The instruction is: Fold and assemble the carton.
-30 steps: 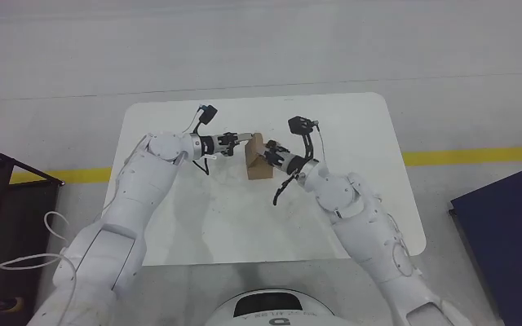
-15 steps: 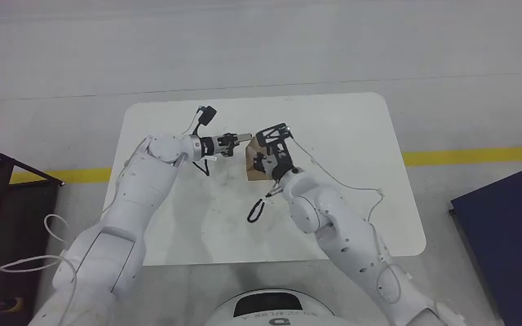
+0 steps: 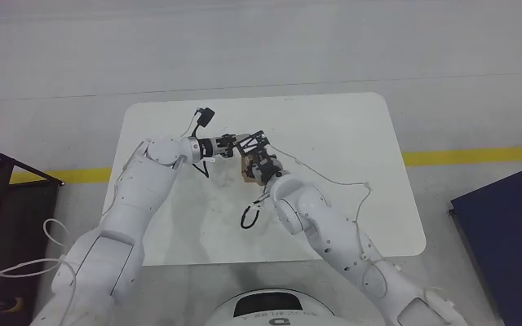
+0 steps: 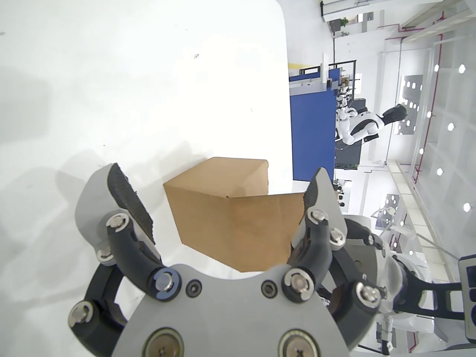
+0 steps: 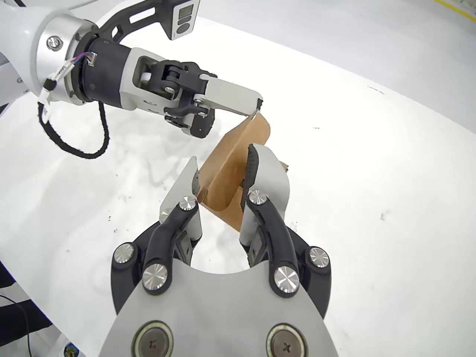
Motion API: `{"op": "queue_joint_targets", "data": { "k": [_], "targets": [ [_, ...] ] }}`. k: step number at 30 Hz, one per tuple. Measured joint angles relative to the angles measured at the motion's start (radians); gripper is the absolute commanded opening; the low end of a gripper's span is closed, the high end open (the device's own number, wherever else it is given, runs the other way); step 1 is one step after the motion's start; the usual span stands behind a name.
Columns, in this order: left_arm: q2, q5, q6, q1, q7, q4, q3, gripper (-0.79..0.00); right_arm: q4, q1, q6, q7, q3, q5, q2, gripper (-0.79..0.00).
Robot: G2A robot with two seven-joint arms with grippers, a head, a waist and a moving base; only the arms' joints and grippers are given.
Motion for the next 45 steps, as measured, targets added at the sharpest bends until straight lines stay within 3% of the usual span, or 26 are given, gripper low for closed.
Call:
{"op": "queue_joint_targets", "data": {
  "k": [2, 3, 8, 22, 23, 24, 25, 35, 40, 45],
  "targets": [
    [0.001, -0.002, 0.0, 0.002, 0.0, -0.003, -0.001, 0.0, 0.006, 0.004, 0.005, 0.003, -0.002, 0.004, -0.004, -0.773],
    [0.001, -0.004, -0.001, 0.004, 0.001, -0.004, -0.002, 0.0, 0.011, 0.006, 0.01, 0.004, -0.002, 0.008, -0.006, -0.785],
    [0.004, -0.009, -0.004, 0.008, -0.001, -0.008, -0.004, 0.0, 0.029, 0.01, 0.036, 0.006, 0.003, 0.035, -0.016, -0.785],
    [0.024, -0.04, -0.039, 0.006, 0.016, 0.005, -0.046, 0.0, 0.056, -0.013, 0.118, -0.096, 0.118, 0.358, -0.04, -0.785],
    [0.027, -0.042, -0.043, 0.006, 0.016, 0.004, -0.051, 0.0, 0.058, -0.014, 0.126, -0.108, 0.121, 0.377, -0.043, -0.739],
    [0.031, -0.045, -0.047, 0.006, 0.013, 0.003, -0.059, 0.0, 0.062, -0.013, 0.133, -0.122, 0.123, 0.398, -0.046, -0.114],
    [0.034, -0.046, -0.05, 0.006, 0.011, 0.001, -0.064, 0.0, 0.066, -0.013, 0.139, -0.13, 0.125, 0.41, -0.048, 0.0],
    [0.065, 0.017, -0.073, 0.052, -0.071, -0.102, -0.07, 0.0, 0.026, -0.077, 0.111, -0.252, 0.199, 0.472, -0.044, 0.0],
    [0.067, 0.069, -0.033, 0.077, -0.063, -0.138, -0.044, 0.0, 0.073, -0.155, -0.03, -0.367, 0.335, 0.689, -0.037, 0.0],
    [0.061, 0.122, 0.0, 0.078, -0.04, -0.161, -0.007, 0.0, 0.195, -0.172, -0.227, -0.366, 0.413, 0.933, -0.035, 0.0]
  ]
}}
